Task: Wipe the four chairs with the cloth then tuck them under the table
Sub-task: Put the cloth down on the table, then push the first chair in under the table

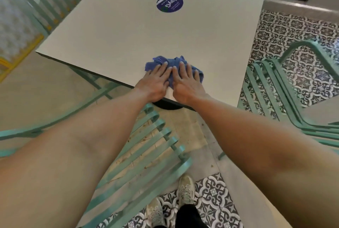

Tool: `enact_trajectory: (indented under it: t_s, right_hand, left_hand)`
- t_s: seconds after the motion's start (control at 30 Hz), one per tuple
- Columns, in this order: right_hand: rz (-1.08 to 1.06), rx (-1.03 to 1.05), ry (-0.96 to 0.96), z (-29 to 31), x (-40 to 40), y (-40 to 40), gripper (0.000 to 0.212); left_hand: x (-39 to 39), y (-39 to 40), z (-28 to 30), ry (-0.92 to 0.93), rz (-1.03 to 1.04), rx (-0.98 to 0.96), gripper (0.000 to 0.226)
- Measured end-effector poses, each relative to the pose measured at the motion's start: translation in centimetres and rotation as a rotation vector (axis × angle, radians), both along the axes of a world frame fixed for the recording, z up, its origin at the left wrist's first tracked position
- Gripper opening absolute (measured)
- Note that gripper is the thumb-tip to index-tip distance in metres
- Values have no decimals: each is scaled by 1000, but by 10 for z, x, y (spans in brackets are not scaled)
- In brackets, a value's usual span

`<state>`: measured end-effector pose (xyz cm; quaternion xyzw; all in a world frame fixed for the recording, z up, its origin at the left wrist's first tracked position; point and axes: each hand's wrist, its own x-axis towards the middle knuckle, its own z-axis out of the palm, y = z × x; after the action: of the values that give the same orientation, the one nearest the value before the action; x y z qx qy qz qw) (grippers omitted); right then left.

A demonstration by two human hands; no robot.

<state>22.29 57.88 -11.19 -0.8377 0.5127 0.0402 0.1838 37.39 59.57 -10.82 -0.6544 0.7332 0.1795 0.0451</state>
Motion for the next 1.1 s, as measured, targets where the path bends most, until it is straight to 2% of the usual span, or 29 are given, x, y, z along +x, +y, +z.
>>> enact_trajectory:
  t_s: [0.17, 0.4, 0.53, 0.63, 0.7, 0.73, 0.8, 0.87, 0.93, 1.1]
  right_hand:
    - [14, 10, -35, -6, -5, -1, 64]
    - [25, 7, 23, -5, -6, -1, 62]
    - [-2, 56, 199, 7, 5, -7, 63]
    - [13, -118, 300, 31, 26, 6, 69]
    - [124, -232, 181, 43, 49, 39, 68]
    - [214, -222, 114, 45, 63, 63, 67]
    - [396, -73, 39, 40, 96, 120, 64]
    - [507, 161, 49, 34, 126, 180, 62]
    - [600, 297, 91, 33, 152, 234, 56]
    - [761, 348, 163, 44, 203, 334, 51]
  left_hand:
    - [-2, 3, -6, -11, 19, 6, 58]
    - [3, 15, 5, -75, 55, 100, 61]
    - [30, 59, 22, -124, 110, 154, 62]
    - [60, 112, 41, -167, 167, 195, 62]
    - [83, 156, 49, -183, 227, 254, 59]
    - [94, 179, 52, -201, 258, 296, 57]
    - [112, 226, 58, -251, 307, 385, 55]
    - [125, 274, 64, -282, 350, 467, 57]
    - [138, 319, 70, -284, 406, 506, 57]
    - [174, 420, 95, -293, 500, 494, 58]
